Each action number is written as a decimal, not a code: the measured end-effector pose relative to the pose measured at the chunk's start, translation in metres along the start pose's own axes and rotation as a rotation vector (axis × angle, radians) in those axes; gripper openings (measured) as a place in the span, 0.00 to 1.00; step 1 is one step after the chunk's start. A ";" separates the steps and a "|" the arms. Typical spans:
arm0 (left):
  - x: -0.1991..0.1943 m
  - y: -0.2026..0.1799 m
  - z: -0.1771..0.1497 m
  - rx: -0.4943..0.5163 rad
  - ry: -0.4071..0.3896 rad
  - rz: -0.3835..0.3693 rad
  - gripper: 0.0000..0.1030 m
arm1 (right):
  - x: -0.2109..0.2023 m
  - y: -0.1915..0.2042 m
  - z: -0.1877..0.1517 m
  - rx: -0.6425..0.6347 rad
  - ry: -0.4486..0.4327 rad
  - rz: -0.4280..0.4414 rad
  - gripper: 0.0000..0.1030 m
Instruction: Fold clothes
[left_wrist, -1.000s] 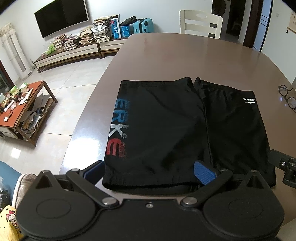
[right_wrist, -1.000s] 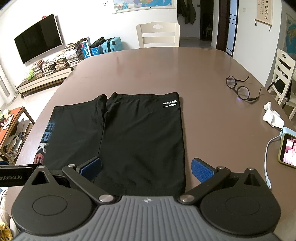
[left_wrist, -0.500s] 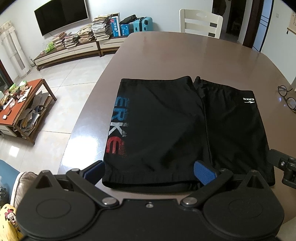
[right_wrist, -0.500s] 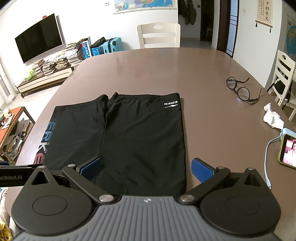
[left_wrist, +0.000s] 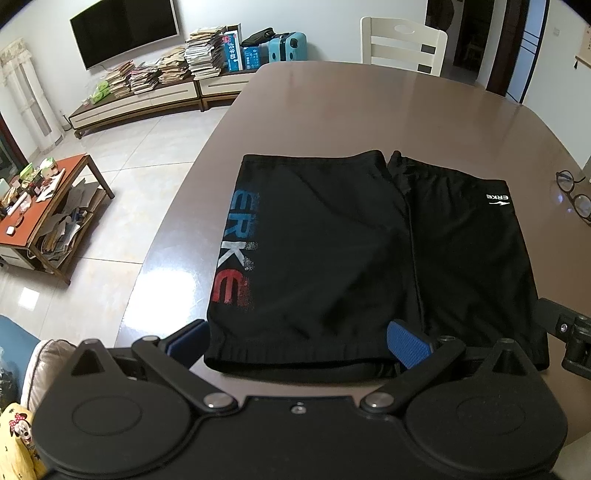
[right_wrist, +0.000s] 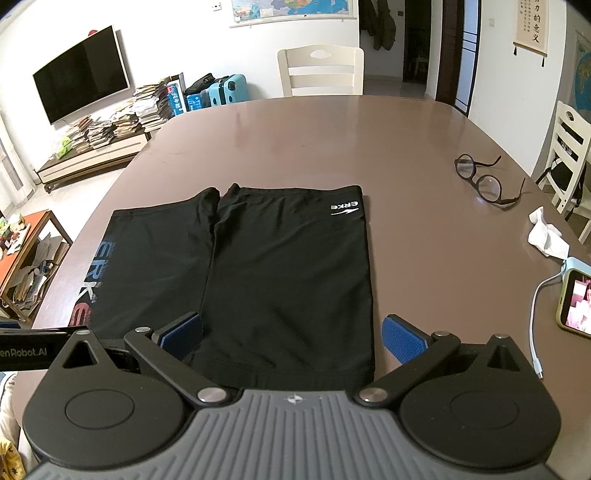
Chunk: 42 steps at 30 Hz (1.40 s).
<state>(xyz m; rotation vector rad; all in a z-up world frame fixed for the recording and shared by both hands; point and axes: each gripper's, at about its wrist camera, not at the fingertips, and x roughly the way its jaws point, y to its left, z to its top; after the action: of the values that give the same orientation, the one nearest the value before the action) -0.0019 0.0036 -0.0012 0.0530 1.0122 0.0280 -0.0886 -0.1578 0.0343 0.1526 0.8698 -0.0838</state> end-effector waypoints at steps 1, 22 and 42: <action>0.000 -0.001 0.000 0.002 0.000 0.001 0.99 | 0.000 -0.001 0.000 0.002 0.000 0.000 1.00; 0.001 -0.004 0.000 -0.001 0.007 0.010 0.99 | 0.001 -0.003 0.000 -0.002 0.001 0.009 1.00; 0.004 -0.007 0.001 0.006 0.013 0.016 0.99 | 0.004 -0.004 0.001 -0.008 0.012 0.015 1.00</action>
<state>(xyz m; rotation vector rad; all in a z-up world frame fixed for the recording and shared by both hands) 0.0010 -0.0031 -0.0041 0.0666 1.0245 0.0393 -0.0856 -0.1616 0.0312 0.1523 0.8807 -0.0651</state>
